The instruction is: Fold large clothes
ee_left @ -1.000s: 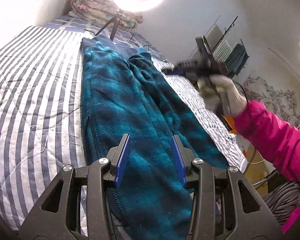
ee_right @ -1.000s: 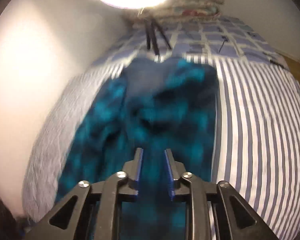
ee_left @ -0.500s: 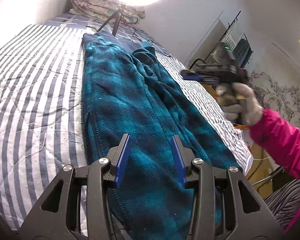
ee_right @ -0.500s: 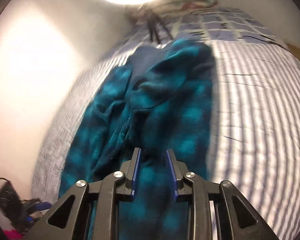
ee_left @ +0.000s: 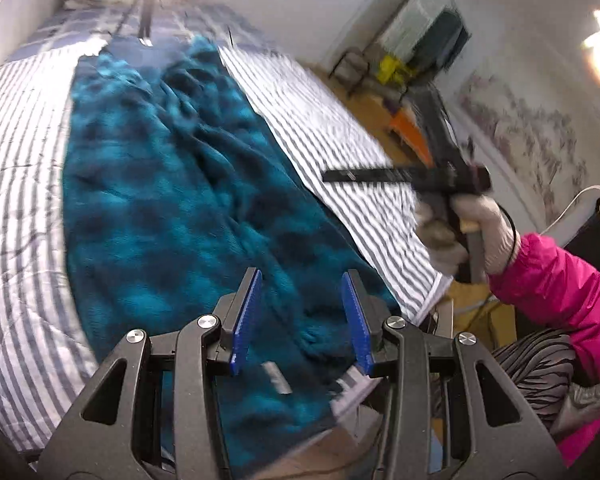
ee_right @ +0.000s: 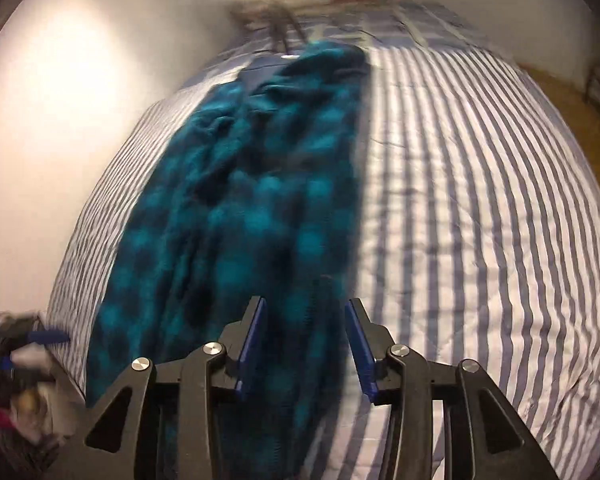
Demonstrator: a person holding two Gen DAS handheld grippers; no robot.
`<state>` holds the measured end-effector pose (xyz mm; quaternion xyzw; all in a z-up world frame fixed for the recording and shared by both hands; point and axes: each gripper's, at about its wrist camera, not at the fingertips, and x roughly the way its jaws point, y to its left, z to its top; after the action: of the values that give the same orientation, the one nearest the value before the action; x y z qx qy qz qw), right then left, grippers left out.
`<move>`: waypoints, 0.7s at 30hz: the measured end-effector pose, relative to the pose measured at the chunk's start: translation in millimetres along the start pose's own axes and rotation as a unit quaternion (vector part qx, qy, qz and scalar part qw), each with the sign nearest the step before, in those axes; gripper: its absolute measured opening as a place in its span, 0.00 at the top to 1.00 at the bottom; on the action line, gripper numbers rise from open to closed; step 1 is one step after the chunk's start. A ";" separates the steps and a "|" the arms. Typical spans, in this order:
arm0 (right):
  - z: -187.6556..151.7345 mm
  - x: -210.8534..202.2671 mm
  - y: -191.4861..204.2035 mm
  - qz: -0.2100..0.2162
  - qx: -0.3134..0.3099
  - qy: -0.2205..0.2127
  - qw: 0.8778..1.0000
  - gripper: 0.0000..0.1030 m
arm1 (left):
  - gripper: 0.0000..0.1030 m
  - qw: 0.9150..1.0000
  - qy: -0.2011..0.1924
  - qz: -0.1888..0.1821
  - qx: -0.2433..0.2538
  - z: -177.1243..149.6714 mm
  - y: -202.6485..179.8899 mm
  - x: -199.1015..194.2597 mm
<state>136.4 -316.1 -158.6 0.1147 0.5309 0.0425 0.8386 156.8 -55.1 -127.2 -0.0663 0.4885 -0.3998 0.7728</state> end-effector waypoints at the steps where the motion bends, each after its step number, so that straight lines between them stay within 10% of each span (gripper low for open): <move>1: 2.8 7.8 -12.5 0.006 0.026 0.005 1.000 0.58 | 0.60 1.000 0.018 0.008 0.002 2.0 -7.9 10.7; 7: 0.4 45.2 -40.6 0.078 0.091 0.026 0.992 0.48 | 0.60 0.995 0.086 0.043 0.005 -16.3 -24.5 76.2; 11: -4.4 59.7 -30.7 0.082 0.070 0.031 0.994 0.93 | 0.67 0.990 0.109 0.078 0.044 -39.2 -29.1 102.7; 16: -1.0 64.2 -24.2 -0.001 0.031 0.036 0.999 0.93 | 0.67 0.986 0.090 0.105 0.090 -53.3 -40.7 105.5; 21: 0.6 25.3 8.4 -0.056 -0.033 -0.024 0.998 0.71 | 0.67 0.993 0.080 0.074 0.050 -48.1 -33.4 78.5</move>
<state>148.3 -303.2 -178.7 0.0580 0.5147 0.0104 0.8554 115.4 -117.3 -190.5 0.0412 0.5314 -0.3694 0.7612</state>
